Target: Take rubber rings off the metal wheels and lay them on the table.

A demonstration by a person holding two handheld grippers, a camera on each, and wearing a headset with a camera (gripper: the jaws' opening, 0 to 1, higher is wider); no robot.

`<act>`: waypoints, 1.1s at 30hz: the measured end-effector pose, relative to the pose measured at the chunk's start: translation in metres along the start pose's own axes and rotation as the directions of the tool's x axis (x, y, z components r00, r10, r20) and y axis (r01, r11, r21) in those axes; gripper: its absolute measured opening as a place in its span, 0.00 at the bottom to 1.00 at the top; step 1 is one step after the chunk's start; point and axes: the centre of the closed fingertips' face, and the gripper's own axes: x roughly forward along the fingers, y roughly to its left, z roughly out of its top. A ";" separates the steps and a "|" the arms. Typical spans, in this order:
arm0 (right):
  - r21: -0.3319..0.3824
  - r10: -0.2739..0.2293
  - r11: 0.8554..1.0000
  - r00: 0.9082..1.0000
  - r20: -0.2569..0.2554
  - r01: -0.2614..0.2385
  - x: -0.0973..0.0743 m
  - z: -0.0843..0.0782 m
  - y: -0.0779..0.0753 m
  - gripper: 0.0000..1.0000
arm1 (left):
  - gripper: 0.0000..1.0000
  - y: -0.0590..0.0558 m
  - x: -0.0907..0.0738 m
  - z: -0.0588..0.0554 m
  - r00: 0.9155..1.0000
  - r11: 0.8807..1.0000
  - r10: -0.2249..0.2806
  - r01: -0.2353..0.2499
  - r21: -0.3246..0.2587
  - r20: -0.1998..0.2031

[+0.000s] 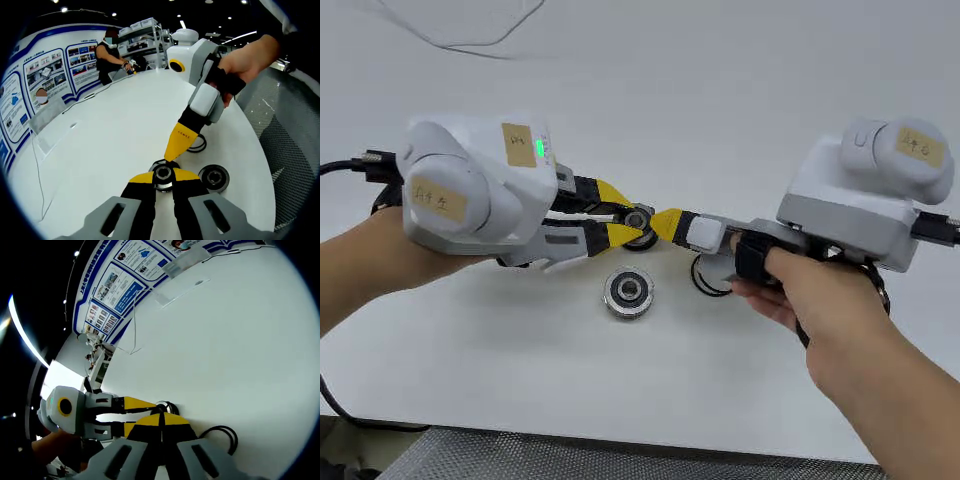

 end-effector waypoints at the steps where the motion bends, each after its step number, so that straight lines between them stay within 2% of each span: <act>1: -0.006 0.000 1.000 1.000 0.000 0.000 -0.001 0.000 0.001 0.00 | 0.12 0.000 0.000 0.000 1.000 1.000 0.000 0.000 0.001 0.001; 15: -0.073 -0.012 0.997 1.000 -0.004 0.012 0.000 -0.003 0.008 0.00 | 0.12 -0.001 0.000 0.000 1.000 1.000 0.003 -0.003 -0.009 0.006; 26: -0.114 0.019 0.993 1.000 -0.012 -0.020 0.002 -0.004 0.019 0.00 | 0.12 -0.001 0.000 0.000 1.000 1.000 0.007 -0.007 -0.009 0.017; 33: -0.118 0.008 0.993 1.000 -0.015 -0.009 0.004 -0.003 0.015 0.01 | 0.13 -0.002 -0.001 0.000 1.000 1.000 0.017 -0.017 -0.004 0.025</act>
